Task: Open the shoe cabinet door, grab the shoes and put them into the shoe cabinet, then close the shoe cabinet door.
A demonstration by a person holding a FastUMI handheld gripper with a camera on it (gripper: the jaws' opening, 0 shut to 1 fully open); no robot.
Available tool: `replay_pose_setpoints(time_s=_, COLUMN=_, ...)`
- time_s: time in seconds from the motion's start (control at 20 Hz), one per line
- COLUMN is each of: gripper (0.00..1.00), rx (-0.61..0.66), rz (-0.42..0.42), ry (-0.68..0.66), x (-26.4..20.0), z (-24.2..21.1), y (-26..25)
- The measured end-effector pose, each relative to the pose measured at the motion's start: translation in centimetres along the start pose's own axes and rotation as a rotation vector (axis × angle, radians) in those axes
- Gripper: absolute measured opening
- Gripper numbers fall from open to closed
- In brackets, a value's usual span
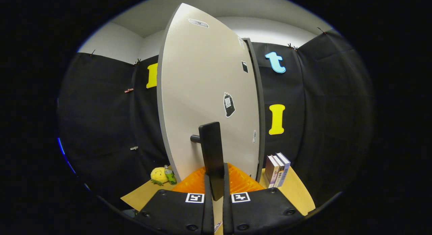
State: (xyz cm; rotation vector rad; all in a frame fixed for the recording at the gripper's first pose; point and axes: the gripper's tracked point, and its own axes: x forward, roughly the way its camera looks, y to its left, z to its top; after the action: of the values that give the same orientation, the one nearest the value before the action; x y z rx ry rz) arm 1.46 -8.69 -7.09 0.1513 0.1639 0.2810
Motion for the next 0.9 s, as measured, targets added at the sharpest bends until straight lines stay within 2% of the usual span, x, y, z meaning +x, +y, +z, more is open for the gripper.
replay_pose_setpoints(time_s=0.3, gripper=0.14, rx=-0.009, rz=0.022, ry=0.012, x=-1.0, z=0.5, y=-3.6)
replay_pose_setpoints(time_s=0.5, gripper=0.14, rx=-0.005, rz=-0.005, ry=0.001, x=-1.6, z=0.8, y=-6.4)
replay_pose_setpoints(time_s=0.7, gripper=0.13, rx=0.001, rz=-0.074, ry=-0.014, x=-2.3, z=1.2, y=-9.8)
replay_pose_setpoints(time_s=0.75, gripper=0.1, rx=0.005, rz=-0.093, ry=-0.019, x=-2.3, z=1.4, y=-10.8)
replay_pose_setpoints(time_s=0.9, gripper=0.08, rx=0.055, rz=-0.061, ry=-0.021, x=-2.5, z=1.1, y=-10.5)
